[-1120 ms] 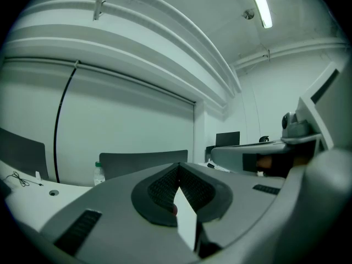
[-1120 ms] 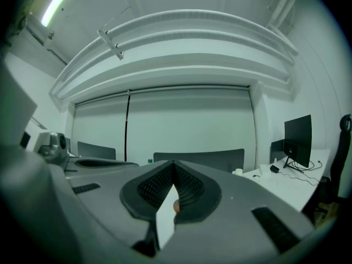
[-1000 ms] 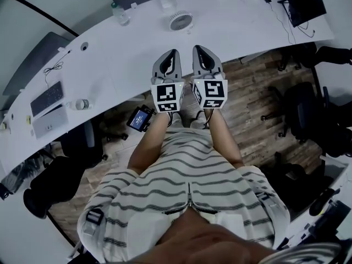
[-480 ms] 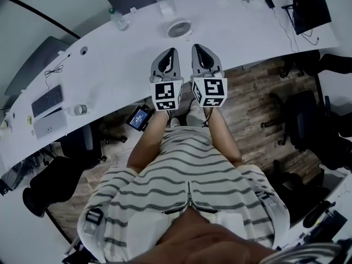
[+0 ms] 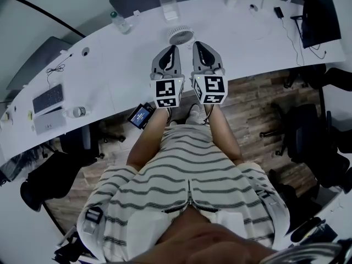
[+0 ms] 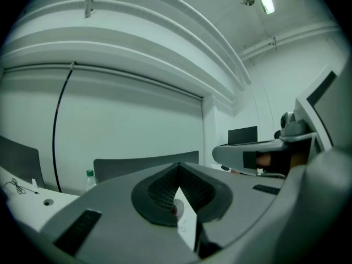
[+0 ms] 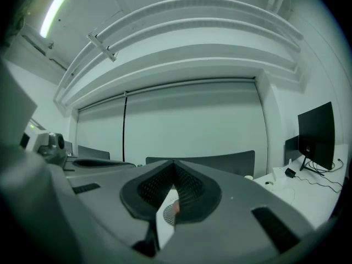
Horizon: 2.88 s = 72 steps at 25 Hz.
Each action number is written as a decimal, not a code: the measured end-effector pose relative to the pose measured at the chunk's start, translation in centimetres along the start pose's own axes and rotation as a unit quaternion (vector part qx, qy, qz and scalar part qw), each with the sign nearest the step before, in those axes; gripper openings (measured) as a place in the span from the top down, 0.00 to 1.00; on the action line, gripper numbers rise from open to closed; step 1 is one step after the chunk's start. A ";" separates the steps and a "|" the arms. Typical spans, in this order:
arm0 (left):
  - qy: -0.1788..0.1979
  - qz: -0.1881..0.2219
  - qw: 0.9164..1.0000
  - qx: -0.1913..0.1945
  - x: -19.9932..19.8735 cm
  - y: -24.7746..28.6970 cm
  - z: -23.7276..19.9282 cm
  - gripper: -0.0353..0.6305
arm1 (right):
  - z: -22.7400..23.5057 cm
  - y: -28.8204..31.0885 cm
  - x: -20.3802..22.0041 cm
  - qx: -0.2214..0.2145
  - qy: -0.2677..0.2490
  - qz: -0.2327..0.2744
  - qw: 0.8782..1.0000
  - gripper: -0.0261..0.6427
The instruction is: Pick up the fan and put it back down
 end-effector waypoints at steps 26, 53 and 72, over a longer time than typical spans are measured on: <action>0.000 0.001 1.000 -0.013 -1.3 6.1 -3.2 0.94 | 2.5 7.7 0.3 -0.037 -0.006 -0.015 0.999 0.94; -0.002 -0.012 1.000 -0.017 -0.1 7.0 -6.2 0.94 | 2.8 13.8 5.4 -0.166 -0.150 -0.064 0.973 0.94; 0.002 -0.025 0.999 -0.043 0.8 6.5 -7.7 0.94 | 2.9 16.4 13.7 -0.417 -0.329 -0.178 0.828 0.70</action>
Point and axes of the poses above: the fingertips, and each gripper's own axes: y forward along the fingers, z to its right, x out of its underside, the point moved 3 cm from there along -y, backward along the fingers, and after that the axes turned 10 degrees about x, right-handed, at the moved point
